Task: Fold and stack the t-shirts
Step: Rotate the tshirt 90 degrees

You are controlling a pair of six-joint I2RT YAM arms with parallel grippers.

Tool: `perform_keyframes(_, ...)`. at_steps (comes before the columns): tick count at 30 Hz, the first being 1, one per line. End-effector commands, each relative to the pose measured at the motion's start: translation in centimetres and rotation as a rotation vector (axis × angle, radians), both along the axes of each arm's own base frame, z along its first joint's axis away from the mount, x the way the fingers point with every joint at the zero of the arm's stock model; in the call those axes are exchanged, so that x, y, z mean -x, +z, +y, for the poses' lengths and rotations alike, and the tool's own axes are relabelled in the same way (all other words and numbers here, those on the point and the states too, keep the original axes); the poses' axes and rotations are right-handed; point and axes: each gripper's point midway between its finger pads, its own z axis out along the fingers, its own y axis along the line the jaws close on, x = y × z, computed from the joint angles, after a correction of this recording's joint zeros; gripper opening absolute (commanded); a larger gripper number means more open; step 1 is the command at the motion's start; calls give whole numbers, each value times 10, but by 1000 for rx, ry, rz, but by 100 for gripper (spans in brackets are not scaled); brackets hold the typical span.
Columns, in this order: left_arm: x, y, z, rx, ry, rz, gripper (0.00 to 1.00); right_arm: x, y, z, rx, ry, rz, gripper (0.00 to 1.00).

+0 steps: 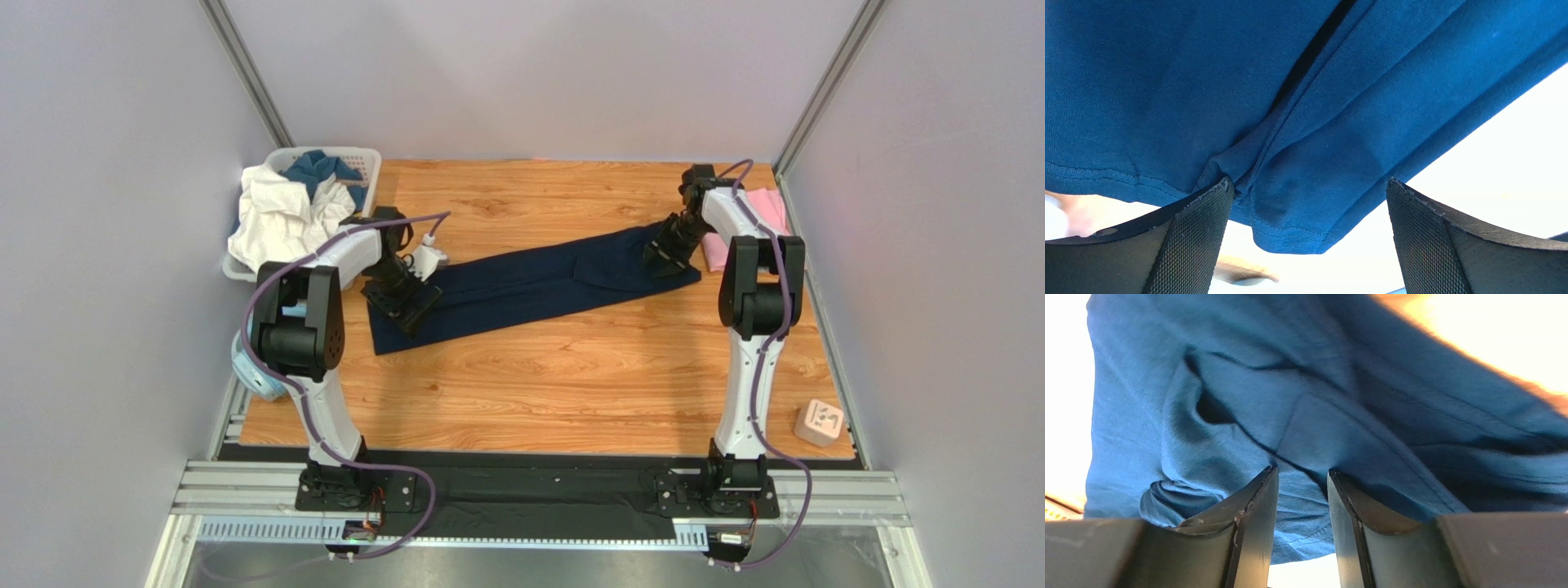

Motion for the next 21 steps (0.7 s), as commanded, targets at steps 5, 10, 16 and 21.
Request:
perform_keyframes(5, 48, 8, -17, 31, -93, 102, 100, -30, 12, -36, 51, -54, -48, 43)
perform_keyframes(10, 70, 14, -39, 74, -144, 154, 100, -64, -4, -19, -94, -42, -67, 43)
perform_keyframes(16, 100, 30, -74, 161, -217, 237, 100, -97, -8, -5, -194, -38, -153, 46)
perform_keyframes(21, 125, 31, -98, 185, -284, 324, 100, -116, -11, 8, -287, -40, -204, 50)
